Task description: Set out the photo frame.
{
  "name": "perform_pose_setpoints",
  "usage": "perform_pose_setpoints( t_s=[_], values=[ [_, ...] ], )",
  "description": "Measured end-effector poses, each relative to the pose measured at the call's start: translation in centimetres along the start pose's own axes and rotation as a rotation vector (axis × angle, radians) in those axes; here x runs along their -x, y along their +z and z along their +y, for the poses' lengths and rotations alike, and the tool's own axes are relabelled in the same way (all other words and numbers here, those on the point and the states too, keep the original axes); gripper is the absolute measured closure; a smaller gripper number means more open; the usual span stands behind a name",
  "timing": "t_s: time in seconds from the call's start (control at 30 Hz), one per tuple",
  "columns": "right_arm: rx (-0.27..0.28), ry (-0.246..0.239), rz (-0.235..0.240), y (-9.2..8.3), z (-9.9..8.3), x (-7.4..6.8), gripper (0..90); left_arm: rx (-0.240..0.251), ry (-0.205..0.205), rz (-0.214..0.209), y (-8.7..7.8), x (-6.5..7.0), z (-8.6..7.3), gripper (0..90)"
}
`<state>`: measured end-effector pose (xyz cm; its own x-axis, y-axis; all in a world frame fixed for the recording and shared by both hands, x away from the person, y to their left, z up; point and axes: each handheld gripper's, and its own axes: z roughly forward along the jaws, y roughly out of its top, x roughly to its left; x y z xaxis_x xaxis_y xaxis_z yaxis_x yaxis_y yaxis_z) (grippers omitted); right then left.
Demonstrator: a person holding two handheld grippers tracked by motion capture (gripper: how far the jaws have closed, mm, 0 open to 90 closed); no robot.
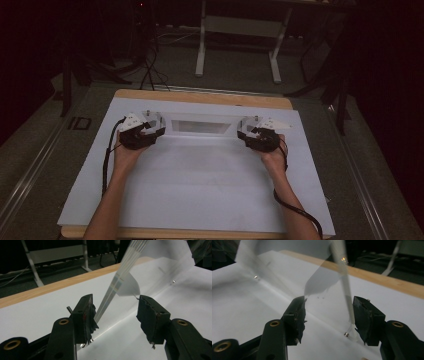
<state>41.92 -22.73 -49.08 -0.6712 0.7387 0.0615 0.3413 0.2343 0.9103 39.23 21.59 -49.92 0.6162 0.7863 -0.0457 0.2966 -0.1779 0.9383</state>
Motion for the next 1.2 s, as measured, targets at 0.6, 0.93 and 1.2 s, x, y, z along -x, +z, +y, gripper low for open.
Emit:
perform_pose_setpoints(
  t_s=[0.6,0.93,1.2],
  values=[
    [-0.047,-0.156,-0.143,1.1,1.1,-1.0,50.1,-0.028,0.035,0.107,1.1,0.5,1.1,47.7],
    [-0.068,-0.134,-0.14,1.3,1.7,-0.8,50.9,-0.006,0.029,0.157,1.3,0.7,1.3,47.4],
    [-0.079,-0.114,-0.115,0.5,2.3,-1.1,51.0,-0.011,-0.007,0.141,0.5,0.9,1.8,47.3]
  ],
)
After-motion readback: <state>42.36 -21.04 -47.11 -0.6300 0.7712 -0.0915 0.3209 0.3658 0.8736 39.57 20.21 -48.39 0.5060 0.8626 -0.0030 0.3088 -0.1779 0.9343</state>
